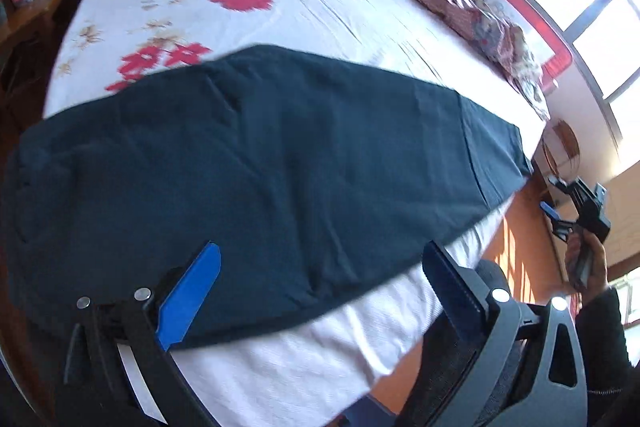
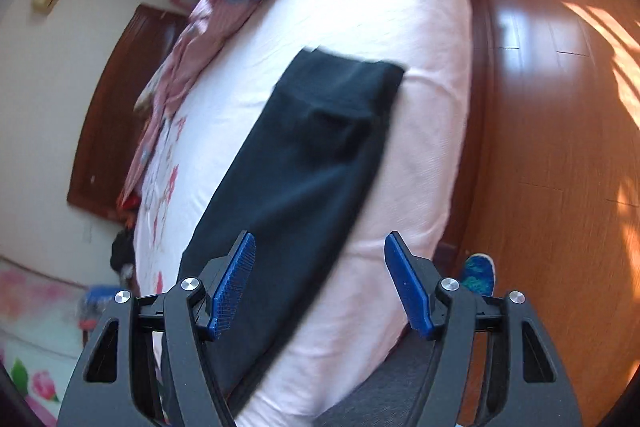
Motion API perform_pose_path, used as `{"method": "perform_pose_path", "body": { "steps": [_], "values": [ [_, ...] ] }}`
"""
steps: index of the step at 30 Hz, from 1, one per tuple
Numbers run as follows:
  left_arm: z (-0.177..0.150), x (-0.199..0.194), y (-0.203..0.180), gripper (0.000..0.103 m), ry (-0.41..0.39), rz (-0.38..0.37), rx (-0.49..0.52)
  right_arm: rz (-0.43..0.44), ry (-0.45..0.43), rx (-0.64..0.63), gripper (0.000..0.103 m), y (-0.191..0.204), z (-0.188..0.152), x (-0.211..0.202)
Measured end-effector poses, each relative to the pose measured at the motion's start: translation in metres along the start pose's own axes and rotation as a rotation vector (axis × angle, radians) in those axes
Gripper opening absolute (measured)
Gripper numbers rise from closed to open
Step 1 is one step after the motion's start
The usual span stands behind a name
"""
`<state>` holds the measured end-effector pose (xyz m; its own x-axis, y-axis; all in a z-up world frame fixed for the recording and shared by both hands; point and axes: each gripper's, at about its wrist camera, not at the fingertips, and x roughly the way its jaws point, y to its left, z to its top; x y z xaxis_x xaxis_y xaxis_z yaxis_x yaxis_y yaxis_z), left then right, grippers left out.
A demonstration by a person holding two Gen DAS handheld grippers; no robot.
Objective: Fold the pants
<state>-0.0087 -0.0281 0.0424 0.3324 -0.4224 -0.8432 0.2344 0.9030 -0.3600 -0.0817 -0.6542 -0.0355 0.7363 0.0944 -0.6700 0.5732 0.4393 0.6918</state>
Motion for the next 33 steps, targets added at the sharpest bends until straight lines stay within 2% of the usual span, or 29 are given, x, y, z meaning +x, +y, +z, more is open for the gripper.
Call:
{"method": "perform_pose_path", "body": {
  "steps": [2,6,9,11,12,13,19,22,24,28,31,33],
  "values": [
    [-0.013,0.014,-0.033,0.101,0.059,-0.061,0.065,0.016,-0.009,0.06,0.067,-0.016,0.015,0.01],
    [-0.03,0.03,-0.073,0.101,0.158,-0.097,0.148,0.058,-0.013,0.121,0.067,-0.02,0.029,0.048],
    [-0.037,0.029,-0.086,0.101,0.179,-0.09,0.19,0.083,-0.044,0.14,0.066,-0.017,0.037,0.065],
    [-0.037,0.025,-0.085,0.101,0.169,-0.075,0.183,0.088,-0.042,0.177,0.06,-0.019,0.039,0.074],
    [-0.035,0.023,-0.08,0.101,0.164,-0.07,0.168,0.106,-0.032,0.197,0.05,-0.02,0.039,0.077],
    [-0.034,0.021,-0.076,0.101,0.162,-0.068,0.147,0.102,-0.031,0.217,0.047,-0.022,0.039,0.081],
    [-0.028,0.018,-0.058,0.101,0.146,-0.065,0.083,0.204,-0.037,0.308,0.04,-0.038,0.034,0.082],
    [-0.03,0.019,-0.059,0.101,0.148,-0.073,0.085,0.244,-0.038,0.336,0.025,-0.044,0.031,0.082],
    [-0.032,0.02,-0.059,0.101,0.154,-0.084,0.081,0.24,-0.052,0.302,0.018,-0.038,0.03,0.078],
    [-0.031,0.016,-0.055,0.101,0.138,-0.087,0.07,0.149,-0.096,0.149,0.016,0.002,0.03,0.055],
    [-0.025,0.004,-0.046,0.101,0.097,-0.084,0.047,0.052,-0.134,-0.135,0.016,0.075,0.022,0.028],
    [-0.02,-0.007,-0.036,0.101,0.056,-0.071,0.028,0.011,-0.153,-0.337,0.016,0.132,0.003,0.014]
  ]
}}
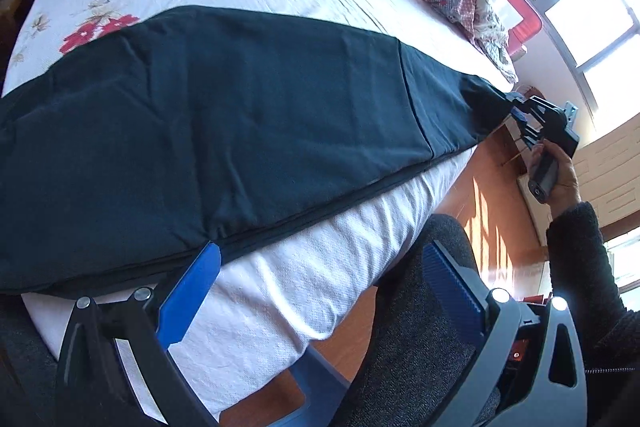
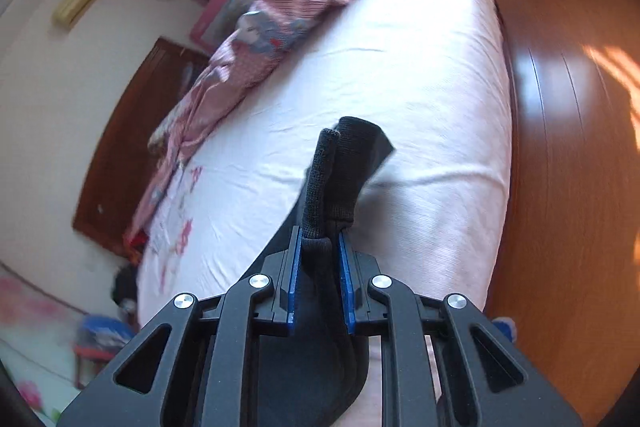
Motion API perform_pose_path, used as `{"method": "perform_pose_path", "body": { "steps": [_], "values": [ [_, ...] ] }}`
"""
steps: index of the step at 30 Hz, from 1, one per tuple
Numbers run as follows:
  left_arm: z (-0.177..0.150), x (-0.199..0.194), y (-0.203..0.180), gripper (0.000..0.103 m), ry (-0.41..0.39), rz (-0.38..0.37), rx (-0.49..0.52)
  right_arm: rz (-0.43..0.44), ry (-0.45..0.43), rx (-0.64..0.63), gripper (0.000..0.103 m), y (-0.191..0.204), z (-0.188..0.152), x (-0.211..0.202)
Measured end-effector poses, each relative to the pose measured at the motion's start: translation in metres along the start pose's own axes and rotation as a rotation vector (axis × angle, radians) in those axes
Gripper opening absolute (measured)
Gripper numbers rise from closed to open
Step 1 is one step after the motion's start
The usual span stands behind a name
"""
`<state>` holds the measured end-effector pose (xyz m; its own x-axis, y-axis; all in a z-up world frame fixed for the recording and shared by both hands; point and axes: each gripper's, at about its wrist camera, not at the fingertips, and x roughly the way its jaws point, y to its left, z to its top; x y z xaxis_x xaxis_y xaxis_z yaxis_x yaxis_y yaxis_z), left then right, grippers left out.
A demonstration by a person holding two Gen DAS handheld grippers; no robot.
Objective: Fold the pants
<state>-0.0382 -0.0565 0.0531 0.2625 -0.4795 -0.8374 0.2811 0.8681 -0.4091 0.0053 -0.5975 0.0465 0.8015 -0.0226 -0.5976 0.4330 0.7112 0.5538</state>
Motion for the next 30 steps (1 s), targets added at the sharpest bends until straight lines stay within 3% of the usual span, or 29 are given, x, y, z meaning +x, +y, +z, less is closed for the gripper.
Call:
{"method": "perform_pose_path", "body": {
  "steps": [4,8,11,14,15,16,19,21,24,25,28,30],
  "values": [
    [0.003,-0.025,0.026,0.101,-0.081,0.024,-0.068,-0.005,-0.034,-0.444,0.016,0.129,-0.041,-0.025],
    [-0.005,-0.05,0.063,0.101,-0.15,0.069,-0.149,-0.034,-0.052,-0.888,0.016,0.225,-0.149,-0.031],
    [-0.016,-0.062,0.091,0.101,-0.175,0.109,-0.212,-0.05,-0.009,-1.187,0.016,0.26,-0.259,-0.011],
    [-0.034,-0.068,0.117,0.101,-0.184,0.128,-0.29,-0.106,0.094,-1.439,0.016,0.256,-0.359,0.031],
    [-0.04,-0.071,0.124,0.101,-0.184,0.129,-0.315,-0.151,0.087,-1.51,0.016,0.249,-0.383,0.041],
    [-0.045,-0.073,0.129,0.101,-0.187,0.129,-0.335,-0.181,0.018,-1.56,0.016,0.244,-0.394,0.041],
    [-0.058,-0.078,0.14,0.101,-0.205,0.145,-0.361,-0.188,-0.007,-1.547,0.016,0.251,-0.382,0.028],
    [-0.063,-0.073,0.146,0.101,-0.192,0.144,-0.382,-0.194,-0.093,-1.581,0.016,0.258,-0.378,0.012],
    [-0.064,-0.063,0.149,0.101,-0.164,0.119,-0.406,-0.225,-0.013,-1.731,0.02,0.251,-0.394,0.019],
    [-0.062,-0.061,0.147,0.101,-0.159,0.112,-0.403,-0.192,0.053,-1.744,0.023,0.245,-0.4,0.018],
    [-0.059,-0.061,0.141,0.101,-0.161,0.114,-0.367,-0.067,0.11,-1.711,0.035,0.239,-0.395,-0.009],
    [-0.058,-0.062,0.141,0.101,-0.161,0.137,-0.358,0.099,0.17,-1.576,0.038,0.247,-0.367,-0.034]
  ]
}}
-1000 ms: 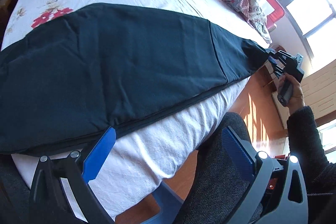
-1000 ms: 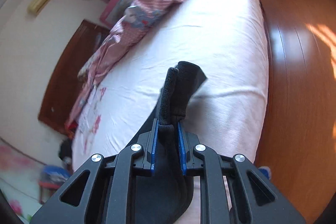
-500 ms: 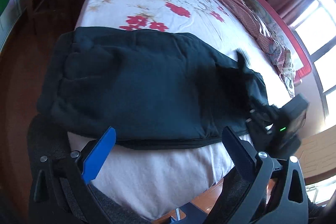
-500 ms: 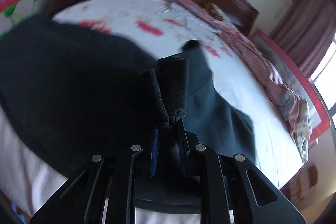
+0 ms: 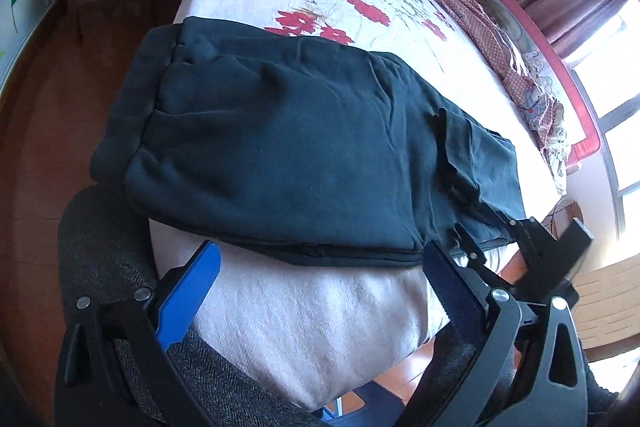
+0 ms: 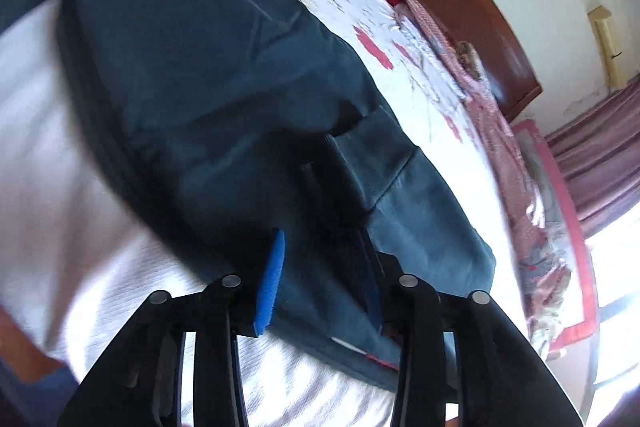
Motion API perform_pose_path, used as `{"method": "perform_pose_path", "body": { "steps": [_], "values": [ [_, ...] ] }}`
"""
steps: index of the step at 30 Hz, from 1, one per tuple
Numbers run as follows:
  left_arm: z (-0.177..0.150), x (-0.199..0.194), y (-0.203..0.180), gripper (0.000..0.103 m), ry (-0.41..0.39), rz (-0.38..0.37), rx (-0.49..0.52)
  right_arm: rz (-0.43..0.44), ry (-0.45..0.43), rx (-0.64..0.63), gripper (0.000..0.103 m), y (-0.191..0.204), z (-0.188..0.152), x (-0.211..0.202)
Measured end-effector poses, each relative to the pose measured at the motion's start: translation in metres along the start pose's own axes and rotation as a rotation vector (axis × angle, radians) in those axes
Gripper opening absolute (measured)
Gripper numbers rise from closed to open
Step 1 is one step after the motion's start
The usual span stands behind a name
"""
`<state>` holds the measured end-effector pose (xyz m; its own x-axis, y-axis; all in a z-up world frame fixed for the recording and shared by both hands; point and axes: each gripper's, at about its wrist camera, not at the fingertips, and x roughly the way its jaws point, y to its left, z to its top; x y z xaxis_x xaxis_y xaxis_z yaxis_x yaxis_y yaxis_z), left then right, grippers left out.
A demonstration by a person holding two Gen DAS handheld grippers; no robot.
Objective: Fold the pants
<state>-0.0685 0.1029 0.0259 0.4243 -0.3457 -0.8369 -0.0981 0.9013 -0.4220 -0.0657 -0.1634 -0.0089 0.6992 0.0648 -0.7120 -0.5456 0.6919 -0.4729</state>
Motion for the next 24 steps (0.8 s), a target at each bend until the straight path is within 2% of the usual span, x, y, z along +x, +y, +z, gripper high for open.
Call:
{"method": "perform_pose_path", "body": {
  "steps": [2,3,5,6,7,9,10,11,12,13,14,16,17,19,21,22,23,24],
  "values": [
    [0.001,-0.001,0.005,0.101,0.002,0.001,-0.022,0.039,-0.02,0.198,0.039,-0.045,0.006,-0.011],
    [0.002,-0.001,0.006,0.101,0.003,-0.001,-0.033,0.024,-0.006,0.294,0.039,-0.072,0.007,-0.006],
    [0.002,-0.001,0.007,0.101,0.005,-0.006,-0.04,-0.172,0.048,0.417,0.04,-0.124,0.001,0.018],
    [0.002,-0.001,0.006,0.101,0.003,-0.006,-0.036,-0.289,0.11,0.453,0.042,-0.149,-0.005,0.037],
    [0.002,-0.002,0.004,0.101,0.002,-0.006,-0.027,-0.352,0.159,0.511,0.042,-0.171,-0.014,0.054],
    [0.003,-0.005,0.002,0.101,-0.006,-0.01,-0.014,-0.354,0.251,0.606,0.042,-0.198,-0.03,0.089],
    [0.003,-0.006,0.002,0.101,-0.009,-0.009,-0.014,-0.303,0.31,0.568,0.042,-0.194,-0.033,0.109],
    [0.002,-0.007,0.003,0.101,-0.01,-0.01,-0.018,-0.332,0.337,0.472,0.042,-0.18,-0.033,0.119],
    [0.002,-0.007,0.004,0.101,-0.009,-0.012,-0.022,-0.414,0.319,0.333,0.042,-0.163,-0.028,0.118],
    [0.002,-0.008,0.005,0.101,-0.009,-0.01,-0.025,-0.448,0.319,0.252,0.042,-0.151,-0.023,0.117],
    [0.002,-0.01,0.008,0.101,-0.013,-0.004,-0.028,-0.418,0.298,0.251,0.042,-0.152,-0.02,0.107],
    [0.003,-0.015,0.017,0.101,-0.036,0.003,-0.033,-0.313,0.173,0.428,0.042,-0.167,-0.016,0.074],
    [0.004,-0.018,0.024,0.101,-0.054,0.017,-0.039,-0.308,0.139,0.478,0.042,-0.166,-0.015,0.06],
    [0.008,-0.02,0.042,0.101,-0.071,0.043,-0.082,-0.251,0.11,0.415,0.042,-0.134,-0.015,0.05],
    [0.011,-0.024,0.065,0.101,-0.086,0.038,-0.163,-0.189,0.152,0.247,0.043,-0.088,-0.019,0.068],
    [0.012,-0.027,0.077,0.101,-0.095,0.034,-0.204,-0.274,0.103,0.178,0.043,-0.067,-0.016,0.069],
    [0.013,-0.029,0.085,0.101,-0.101,0.024,-0.229,-0.299,0.076,0.172,0.043,-0.057,-0.012,0.077],
    [0.013,-0.032,0.093,0.101,-0.106,0.008,-0.256,-0.283,0.086,0.221,0.043,-0.063,-0.009,0.074]
  ]
}}
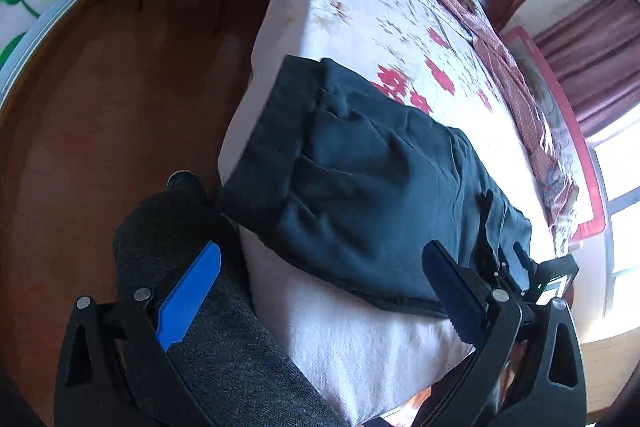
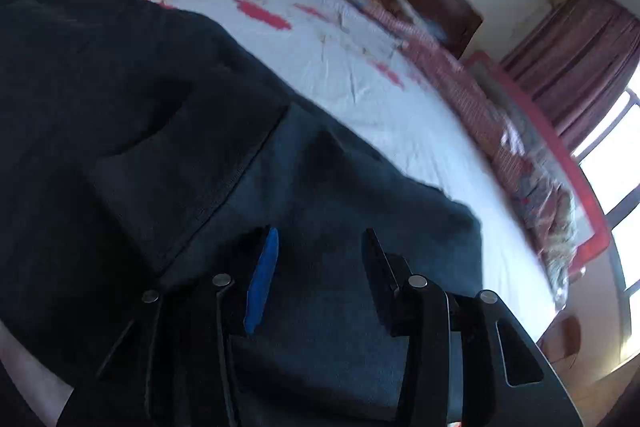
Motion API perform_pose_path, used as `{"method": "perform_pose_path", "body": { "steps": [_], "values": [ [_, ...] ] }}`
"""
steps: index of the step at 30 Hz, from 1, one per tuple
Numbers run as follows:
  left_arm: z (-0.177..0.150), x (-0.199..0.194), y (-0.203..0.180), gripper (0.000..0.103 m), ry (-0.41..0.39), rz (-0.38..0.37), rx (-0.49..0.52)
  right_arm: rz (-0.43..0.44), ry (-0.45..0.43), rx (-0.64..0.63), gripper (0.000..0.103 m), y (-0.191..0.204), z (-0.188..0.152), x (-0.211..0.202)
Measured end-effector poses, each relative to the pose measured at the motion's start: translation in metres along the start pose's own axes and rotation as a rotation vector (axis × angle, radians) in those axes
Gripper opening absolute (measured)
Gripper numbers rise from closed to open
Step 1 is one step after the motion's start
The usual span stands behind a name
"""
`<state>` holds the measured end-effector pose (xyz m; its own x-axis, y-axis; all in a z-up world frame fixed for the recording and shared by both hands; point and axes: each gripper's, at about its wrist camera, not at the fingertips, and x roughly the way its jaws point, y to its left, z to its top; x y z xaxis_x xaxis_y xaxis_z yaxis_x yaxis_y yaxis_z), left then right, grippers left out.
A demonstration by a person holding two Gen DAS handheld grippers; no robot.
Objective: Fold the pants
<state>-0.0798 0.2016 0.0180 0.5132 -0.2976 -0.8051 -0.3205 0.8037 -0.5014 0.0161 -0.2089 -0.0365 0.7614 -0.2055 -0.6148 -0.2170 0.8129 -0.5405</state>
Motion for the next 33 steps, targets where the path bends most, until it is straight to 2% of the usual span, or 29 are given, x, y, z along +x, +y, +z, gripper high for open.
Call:
{"method": "perform_pose_path", "body": {
  "steps": [2,4,6,8,10,12,15,17,19,22,24,26,30,31,32,33],
  "values": [
    [0.001,-0.005,0.012,0.101,0.006,-0.056,-0.05,0.066,0.024,0.114,0.043,-0.014,0.006,-0.007],
    [-0.003,-0.004,0.023,0.101,0.032,-0.131,-0.118,0.093,-0.047,0.159,0.044,-0.019,0.009,-0.024],
    [-0.01,0.003,0.032,0.101,0.05,-0.191,-0.184,0.14,-0.035,0.183,0.07,-0.014,0.005,-0.029],
    [-0.017,0.014,0.038,0.101,0.075,-0.233,-0.261,0.155,-0.01,0.21,0.07,-0.007,-0.002,-0.026],
    [-0.024,0.026,0.045,0.101,0.078,-0.339,-0.361,0.173,0.002,0.272,0.07,-0.006,-0.006,-0.027],
    [-0.028,0.032,0.048,0.101,0.041,-0.358,-0.427,0.2,0.024,0.322,0.07,-0.014,-0.007,-0.017],
    [-0.023,0.038,0.05,0.101,0.016,-0.416,-0.495,0.203,0.033,0.305,0.07,-0.012,-0.004,-0.015],
    [-0.023,0.046,0.049,0.101,0.009,-0.401,-0.542,0.2,0.031,0.285,0.07,-0.009,-0.004,-0.015],
    [-0.023,0.056,0.048,0.101,-0.003,-0.308,-0.578,0.209,0.04,0.296,0.07,-0.009,-0.003,-0.014],
    [-0.023,0.063,0.036,0.101,-0.052,-0.206,-0.558,0.213,0.046,0.3,0.07,-0.01,-0.004,-0.015],
    [-0.021,0.066,0.031,0.101,-0.079,-0.177,-0.543,0.212,0.046,0.292,0.07,-0.009,-0.004,-0.016],
    [-0.022,0.069,0.03,0.101,-0.124,-0.175,-0.548,0.216,0.048,0.29,0.07,-0.009,-0.003,-0.016],
    [-0.024,0.065,0.035,0.101,-0.229,-0.282,-0.559,0.224,0.049,0.3,0.07,-0.01,-0.004,-0.015],
    [-0.024,0.066,0.034,0.1,-0.225,-0.29,-0.555,0.224,0.05,0.305,0.07,-0.01,-0.004,-0.015],
    [-0.025,0.067,0.037,0.091,-0.225,-0.293,-0.565,0.223,0.052,0.306,0.07,-0.01,-0.004,-0.015],
    [-0.027,0.066,0.04,0.072,-0.228,-0.296,-0.572,0.222,0.052,0.305,0.07,-0.01,-0.004,-0.015]
  ]
}}
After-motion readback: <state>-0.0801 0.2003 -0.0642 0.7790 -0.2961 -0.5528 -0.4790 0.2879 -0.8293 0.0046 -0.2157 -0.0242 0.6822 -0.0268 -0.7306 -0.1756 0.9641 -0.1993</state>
